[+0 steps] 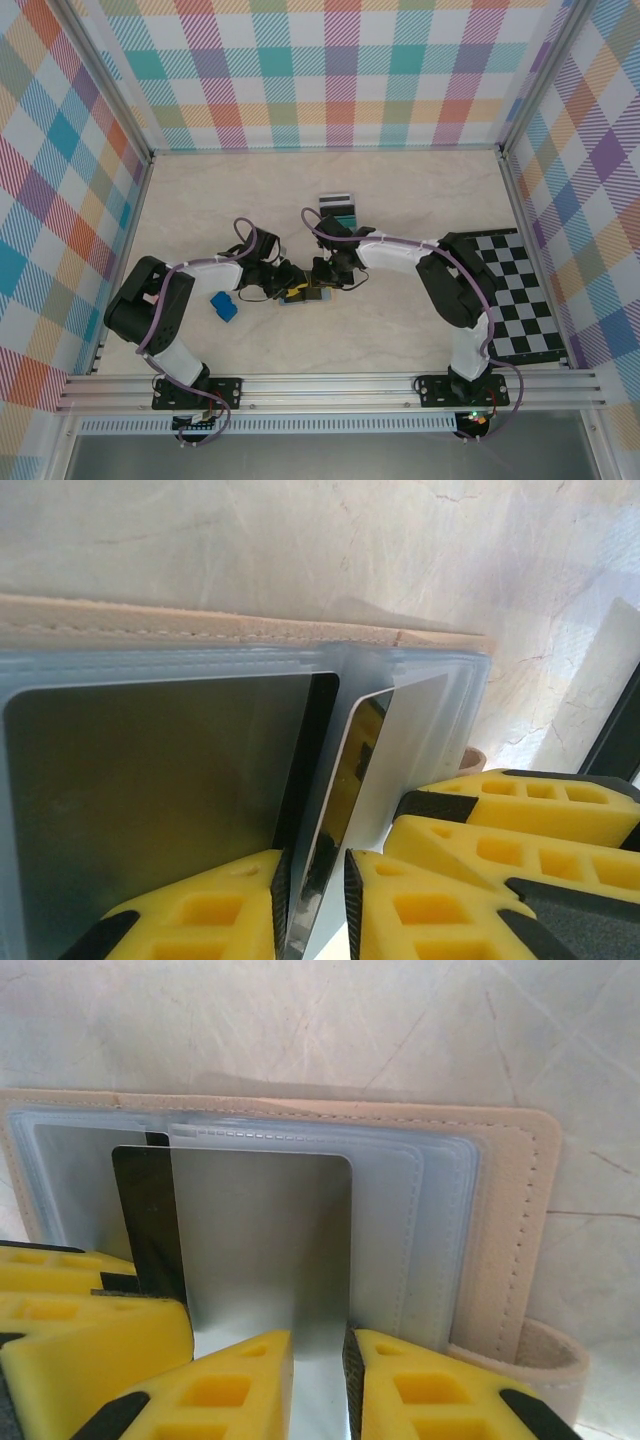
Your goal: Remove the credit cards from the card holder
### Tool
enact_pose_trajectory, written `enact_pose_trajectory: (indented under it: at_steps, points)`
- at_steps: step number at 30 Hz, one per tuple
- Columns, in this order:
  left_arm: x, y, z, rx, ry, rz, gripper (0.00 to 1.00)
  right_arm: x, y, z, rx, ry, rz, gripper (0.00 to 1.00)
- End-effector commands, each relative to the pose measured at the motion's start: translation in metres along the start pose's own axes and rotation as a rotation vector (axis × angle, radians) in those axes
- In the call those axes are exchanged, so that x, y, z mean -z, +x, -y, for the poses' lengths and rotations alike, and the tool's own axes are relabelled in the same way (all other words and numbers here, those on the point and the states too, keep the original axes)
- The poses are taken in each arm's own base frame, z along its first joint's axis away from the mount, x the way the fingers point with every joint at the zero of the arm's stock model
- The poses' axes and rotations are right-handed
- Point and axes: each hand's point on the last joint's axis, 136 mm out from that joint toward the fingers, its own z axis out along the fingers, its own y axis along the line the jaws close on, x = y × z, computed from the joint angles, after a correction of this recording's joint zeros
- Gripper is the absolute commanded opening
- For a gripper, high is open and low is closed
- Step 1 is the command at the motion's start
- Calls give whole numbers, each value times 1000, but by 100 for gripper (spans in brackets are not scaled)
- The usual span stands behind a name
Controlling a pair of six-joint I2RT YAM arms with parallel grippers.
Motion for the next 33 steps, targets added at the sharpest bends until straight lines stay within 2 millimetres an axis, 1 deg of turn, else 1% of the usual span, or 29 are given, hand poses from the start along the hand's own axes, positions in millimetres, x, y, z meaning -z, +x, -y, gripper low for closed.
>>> enact_pose_trajectory:
  at_steps: [1, 7, 16, 23, 26, 28, 30, 33]
  points:
    - [0, -3, -1, 0, 4, 1, 21, -10, 9, 14, -24, 37, -43, 23]
    - [4, -2, 0, -11, 8, 0, 17, -10, 9, 21, -28, 71, -38, 23]
    - [17, -1, 4, -36, 38, 8, 9, -12, 11, 35, -37, 124, -39, 23]
    - [26, -1, -7, -36, 12, 22, 1, -12, 12, 44, -45, 163, -41, 23]
    - [31, -1, -12, -39, -8, 28, 0, -8, 9, 45, -42, 164, -33, 23]
    - [38, 0, -13, -54, -19, 38, 0, -1, 5, 40, -28, 144, -16, 23]
    - [46, 0, -11, -82, -31, 52, 0, 10, -2, 31, -4, 102, 8, 24]
    - [61, -2, 0, -161, -16, 90, 0, 38, -14, 5, 46, -10, 74, 26]
